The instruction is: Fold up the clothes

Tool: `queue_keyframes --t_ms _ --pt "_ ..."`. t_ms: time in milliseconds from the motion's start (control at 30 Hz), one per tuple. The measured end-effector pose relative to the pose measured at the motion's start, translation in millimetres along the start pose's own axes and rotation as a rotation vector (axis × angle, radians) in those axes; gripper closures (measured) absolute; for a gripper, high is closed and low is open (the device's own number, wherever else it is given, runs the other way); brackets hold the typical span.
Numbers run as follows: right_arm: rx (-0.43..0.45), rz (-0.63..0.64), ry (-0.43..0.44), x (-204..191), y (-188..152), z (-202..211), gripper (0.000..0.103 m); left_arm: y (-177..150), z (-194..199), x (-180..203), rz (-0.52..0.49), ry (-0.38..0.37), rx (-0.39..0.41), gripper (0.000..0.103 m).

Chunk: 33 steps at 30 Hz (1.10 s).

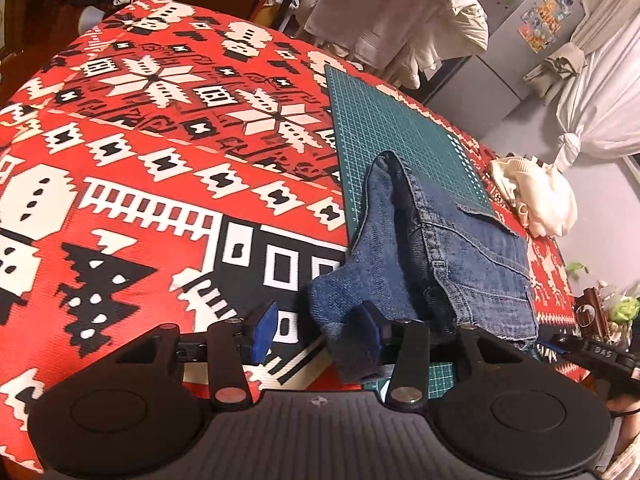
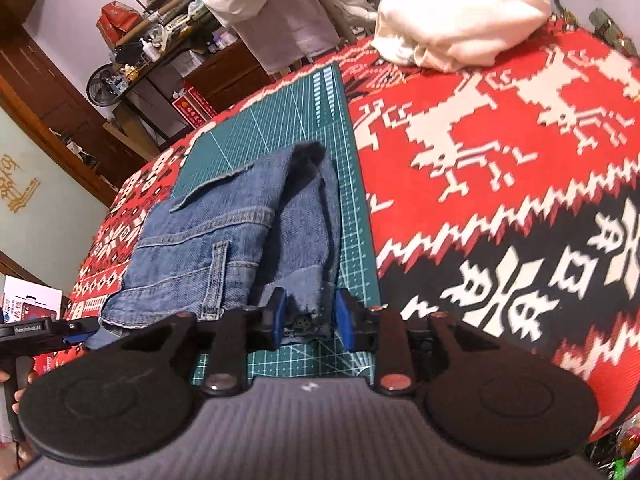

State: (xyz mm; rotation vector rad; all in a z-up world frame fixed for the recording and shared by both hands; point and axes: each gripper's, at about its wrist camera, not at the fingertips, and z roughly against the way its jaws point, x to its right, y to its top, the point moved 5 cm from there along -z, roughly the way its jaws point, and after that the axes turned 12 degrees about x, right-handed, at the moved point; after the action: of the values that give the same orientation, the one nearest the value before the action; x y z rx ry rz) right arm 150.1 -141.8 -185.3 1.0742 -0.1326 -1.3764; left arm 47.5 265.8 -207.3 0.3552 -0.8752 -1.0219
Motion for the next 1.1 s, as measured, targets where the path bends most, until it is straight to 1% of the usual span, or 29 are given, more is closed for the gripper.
queue_keyframes --t_ms 33,100,133,167,200,300,433,667,733,800,867,967,1033,1100 --pt "-0.002 -0.003 0.0 -0.5 -0.8 -1.5 0.08 -0.3 -0.7 0.8 0.001 -0.005 -0.003 0.065" --pt "-0.001 0.002 -0.003 -2.6 -1.5 -1.6 0.084 -1.2 -1.5 2.9 0.004 -0.02 -0.009 0.083" --pt "0.0 0.005 -0.005 -3.7 -1.9 -1.4 0.086 -1.2 -1.2 4.4 0.003 -0.021 -0.006 0.086" --pt "0.002 0.01 -0.007 -5.1 -2.3 -0.8 0.086 -1.1 -0.8 5.9 -0.001 -0.017 -0.002 0.094" --pt "0.004 0.015 -0.009 -6.4 -2.8 -0.1 0.087 -1.0 -0.4 7.5 -0.005 -0.013 0.002 0.097" --pt "0.007 0.02 -0.01 -10.5 -3.2 4.4 0.088 -0.8 4.2 10.8 -0.016 -0.007 0.008 0.098" --pt "-0.009 0.006 0.009 -12.1 -7.1 16.0 0.088 -3.0 17.1 10.7 -0.019 -0.023 0.008 0.098" --pt "-0.037 -0.033 0.037 -5.7 -29.7 37.7 0.088 -26.0 35.0 1.4 0.018 -0.041 -0.028 0.098" --pt "-0.037 -0.044 0.041 -3.1 -35.2 41.0 0.087 -29.8 36.6 -2.3 0.038 -0.046 -0.026 0.098" --pt "-0.031 -0.054 0.044 -1.1 -38.4 42.3 0.086 -31.4 37.4 -6.1 0.061 -0.05 -0.021 0.095" --pt "-0.023 -0.061 0.043 -0.5 -39.1 44.0 0.086 -31.1 39.0 -8.3 0.072 -0.042 -0.019 0.093" --pt "-0.01 -0.048 0.04 -1.6 -37.9 49.5 0.084 -28.7 44.7 -9.4 0.045 -0.02 -0.006 0.091" --pt "0.002 -0.033 0.036 -1.9 -35.9 54.8 0.083 -27.7 49.3 -12.7 0.033 0.004 0.004 0.092" --pt "0.018 -0.023 0.03 -1.6 -33.8 60.9 0.083 -26.4 54.9 -16.8 0.031 0.026 0.016 0.095"
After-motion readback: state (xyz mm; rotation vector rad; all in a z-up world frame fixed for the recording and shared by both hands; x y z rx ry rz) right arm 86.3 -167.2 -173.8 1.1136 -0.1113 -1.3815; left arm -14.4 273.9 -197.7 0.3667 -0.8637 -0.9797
